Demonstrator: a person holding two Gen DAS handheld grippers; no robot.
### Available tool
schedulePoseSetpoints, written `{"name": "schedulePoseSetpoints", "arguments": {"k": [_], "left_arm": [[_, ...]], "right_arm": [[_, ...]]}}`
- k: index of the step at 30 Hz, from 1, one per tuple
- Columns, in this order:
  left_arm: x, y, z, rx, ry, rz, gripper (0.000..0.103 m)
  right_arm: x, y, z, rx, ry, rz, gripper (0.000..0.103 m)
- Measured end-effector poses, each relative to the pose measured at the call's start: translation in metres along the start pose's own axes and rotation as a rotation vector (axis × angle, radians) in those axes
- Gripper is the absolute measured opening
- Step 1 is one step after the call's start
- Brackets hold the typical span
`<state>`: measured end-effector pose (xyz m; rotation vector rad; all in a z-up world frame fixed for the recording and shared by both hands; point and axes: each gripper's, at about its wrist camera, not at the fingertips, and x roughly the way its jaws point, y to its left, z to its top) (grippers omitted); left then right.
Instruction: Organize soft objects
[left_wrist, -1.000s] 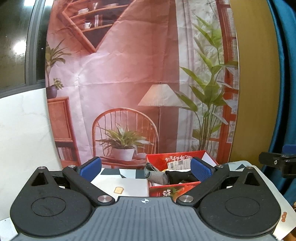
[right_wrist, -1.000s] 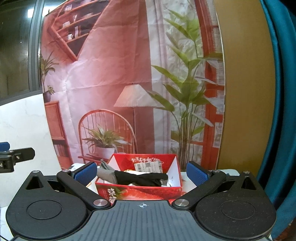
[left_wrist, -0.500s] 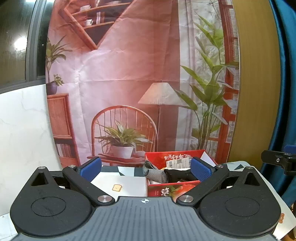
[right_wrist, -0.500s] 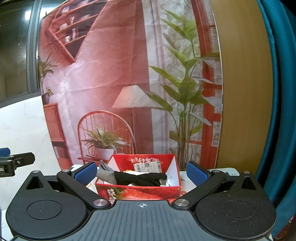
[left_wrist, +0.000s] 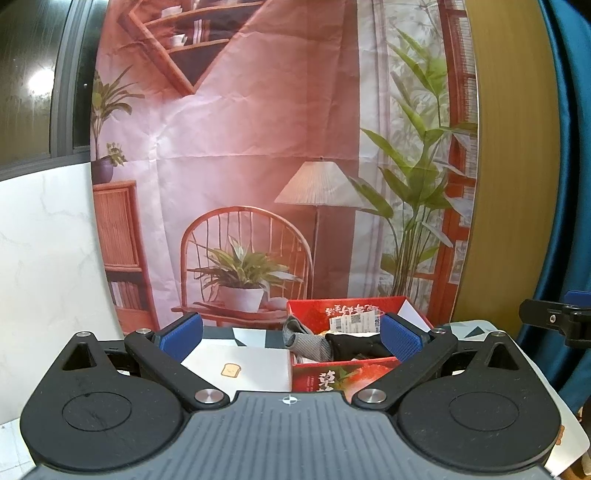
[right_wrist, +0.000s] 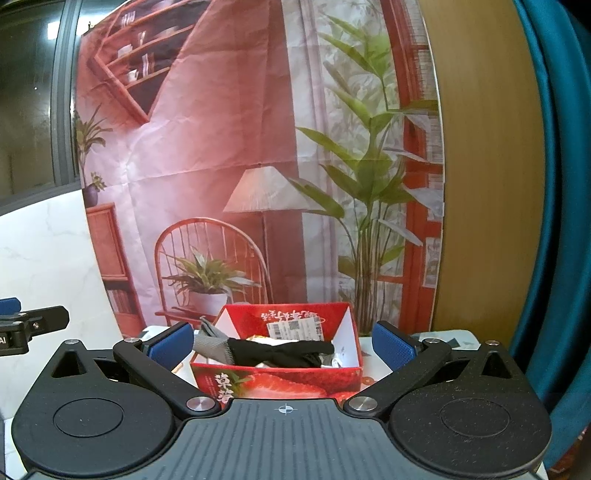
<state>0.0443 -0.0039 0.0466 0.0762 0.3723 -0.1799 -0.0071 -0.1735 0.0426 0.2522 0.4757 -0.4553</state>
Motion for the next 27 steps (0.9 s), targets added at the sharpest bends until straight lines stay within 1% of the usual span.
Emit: {"name": "schedulePoseSetpoints", "arguments": {"k": [20, 27], "left_arm": [[0.0035, 0.0044, -0.003, -0.036, 0.022, -0.011, 0.103], [0.0031, 0.0049, -0.0043, -0.036, 0.018, -0.013, 0.103]], "right_arm": [[0.0014, -0.0034, 0.0, 0.0, 0.006, -0.003, 0.103], [0.0014, -0.0033, 0.0003, 0.0, 0.006, -0.003, 0.103]]}}
